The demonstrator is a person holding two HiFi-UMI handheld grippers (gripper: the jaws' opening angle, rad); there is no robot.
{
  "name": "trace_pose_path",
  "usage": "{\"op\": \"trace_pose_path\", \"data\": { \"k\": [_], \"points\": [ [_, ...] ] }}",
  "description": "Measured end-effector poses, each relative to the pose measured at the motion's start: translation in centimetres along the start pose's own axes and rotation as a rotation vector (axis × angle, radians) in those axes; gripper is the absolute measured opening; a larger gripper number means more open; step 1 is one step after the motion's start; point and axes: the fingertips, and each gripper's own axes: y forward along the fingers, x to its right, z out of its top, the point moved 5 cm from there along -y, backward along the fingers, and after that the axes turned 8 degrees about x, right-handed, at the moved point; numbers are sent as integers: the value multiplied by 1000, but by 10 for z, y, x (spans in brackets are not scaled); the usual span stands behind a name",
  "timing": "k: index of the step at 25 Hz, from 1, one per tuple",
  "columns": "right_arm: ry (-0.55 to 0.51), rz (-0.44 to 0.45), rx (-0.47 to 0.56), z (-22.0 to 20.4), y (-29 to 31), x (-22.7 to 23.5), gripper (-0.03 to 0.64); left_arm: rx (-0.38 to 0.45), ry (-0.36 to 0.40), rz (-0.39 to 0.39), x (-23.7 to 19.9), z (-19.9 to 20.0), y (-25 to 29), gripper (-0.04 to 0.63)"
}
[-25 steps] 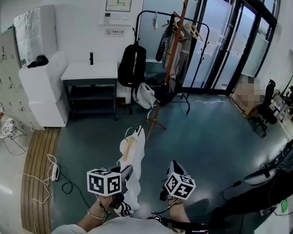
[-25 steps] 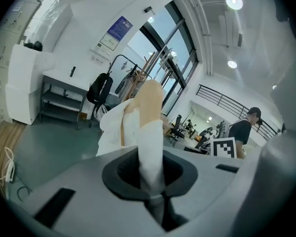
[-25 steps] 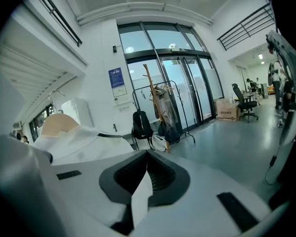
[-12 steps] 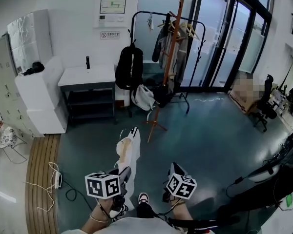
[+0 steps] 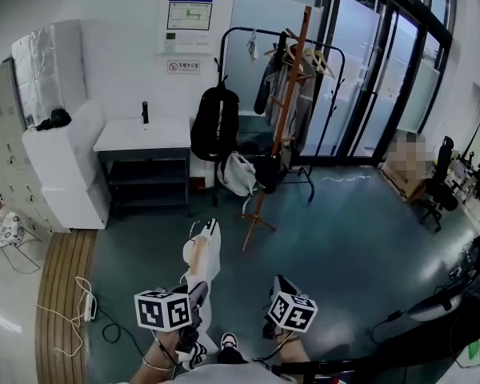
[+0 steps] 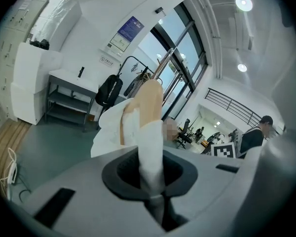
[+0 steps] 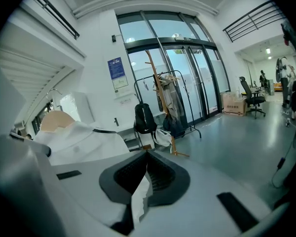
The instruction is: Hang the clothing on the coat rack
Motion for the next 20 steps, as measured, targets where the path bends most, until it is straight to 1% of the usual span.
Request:
{"op": "trace_pose_path", "data": {
  "k": [4, 9, 12, 16, 20],
  "points": [
    [-10, 16, -20, 10, 38, 5, 23, -2, -7, 8, -9, 15, 34, 40],
    [-24, 17, 5, 41, 82, 17, 23, 4, -5, 1, -15, 43, 78, 40],
    [-18, 8, 17, 55, 107, 30, 23, 10, -11, 5, -20, 60, 105, 40],
    [-2, -7, 28, 69, 138, 51, 23, 31, 9, -7, -20, 83, 139, 40],
    [17, -8, 41, 84, 166, 65, 23, 24, 15, -1, -22, 99, 171, 40]
  ]
}}
